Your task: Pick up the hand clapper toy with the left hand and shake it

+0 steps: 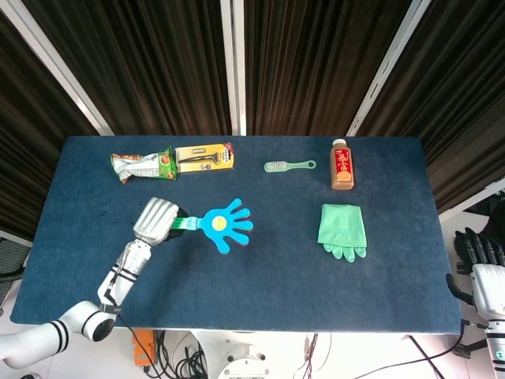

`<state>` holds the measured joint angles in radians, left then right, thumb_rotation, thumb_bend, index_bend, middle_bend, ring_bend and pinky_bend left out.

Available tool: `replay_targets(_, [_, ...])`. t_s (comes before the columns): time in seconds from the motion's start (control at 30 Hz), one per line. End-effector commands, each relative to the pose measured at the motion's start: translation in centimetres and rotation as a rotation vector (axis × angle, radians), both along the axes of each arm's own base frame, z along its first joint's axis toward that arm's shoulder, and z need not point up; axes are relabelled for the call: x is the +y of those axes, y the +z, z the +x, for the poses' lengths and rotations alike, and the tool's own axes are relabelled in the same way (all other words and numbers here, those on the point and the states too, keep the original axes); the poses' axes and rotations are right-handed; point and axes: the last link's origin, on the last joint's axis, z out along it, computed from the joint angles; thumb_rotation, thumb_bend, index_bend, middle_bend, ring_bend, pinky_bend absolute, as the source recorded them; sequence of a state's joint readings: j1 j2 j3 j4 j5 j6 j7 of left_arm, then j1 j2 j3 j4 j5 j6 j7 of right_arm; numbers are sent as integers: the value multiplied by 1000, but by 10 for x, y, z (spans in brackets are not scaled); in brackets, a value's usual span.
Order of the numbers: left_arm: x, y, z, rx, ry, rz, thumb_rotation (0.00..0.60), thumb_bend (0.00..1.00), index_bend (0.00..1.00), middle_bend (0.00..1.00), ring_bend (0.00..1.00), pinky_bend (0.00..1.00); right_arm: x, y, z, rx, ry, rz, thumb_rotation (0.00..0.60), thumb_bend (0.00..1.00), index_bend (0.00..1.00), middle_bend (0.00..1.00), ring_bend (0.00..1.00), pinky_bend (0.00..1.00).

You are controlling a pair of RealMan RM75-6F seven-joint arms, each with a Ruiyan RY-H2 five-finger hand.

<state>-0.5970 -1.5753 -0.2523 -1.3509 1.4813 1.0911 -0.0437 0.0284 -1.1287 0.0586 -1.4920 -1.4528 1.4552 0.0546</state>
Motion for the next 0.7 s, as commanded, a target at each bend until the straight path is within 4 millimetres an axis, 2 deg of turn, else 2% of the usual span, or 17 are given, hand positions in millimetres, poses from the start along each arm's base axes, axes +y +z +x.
replay_targets(0.03, [8, 36, 10, -1228, 365, -295, 600, 679, 1000, 1000, 1000, 1000, 0, 0, 0, 1, 0, 2, 600, 308, 0, 0, 0, 0])
replay_targets(0.2, [8, 47, 14, -1537, 484, -477, 600, 680, 1000, 1000, 1000, 1000, -1, -2, 1, 1, 1, 7, 600, 308, 0, 0, 0, 0])
replay_targets(0.27, [8, 49, 12, -1531, 482, -509, 600, 681, 1000, 1000, 1000, 1000, -1, -2, 1, 2, 3, 8, 600, 308, 0, 0, 0, 0])
replay_targets(0.33, [7, 46, 8, -1403, 435, -489, 600, 680, 1000, 1000, 1000, 1000, -1, -2, 2, 3, 2, 8, 600, 308, 0, 0, 0, 0])
replay_targets(0.4, [6, 42, 4, -1148, 332, -414, 600, 676, 1000, 1000, 1000, 1000, -1, -2, 2, 4, 1, 8, 600, 308, 0, 0, 0, 0])
replay_targets(0.43, [5, 36, 1, -932, 242, -339, 600, 674, 1000, 1000, 1000, 1000, -2, -3, 2, 4, 0, 10, 600, 308, 0, 0, 0, 0])
replay_targets(0.63, [-6, -1, -6, 53, -208, -32, 600, 670, 1000, 1000, 1000, 1000, -2, -6, 1, 2, -8, 20, 600, 311, 0, 0, 0, 0])
replay_targets(0.7, [-9, -11, -11, 256, -293, 23, 600, 669, 1000, 1000, 1000, 1000, -2, -6, 0, 2, -8, 20, 600, 310, 0, 0, 0, 0])
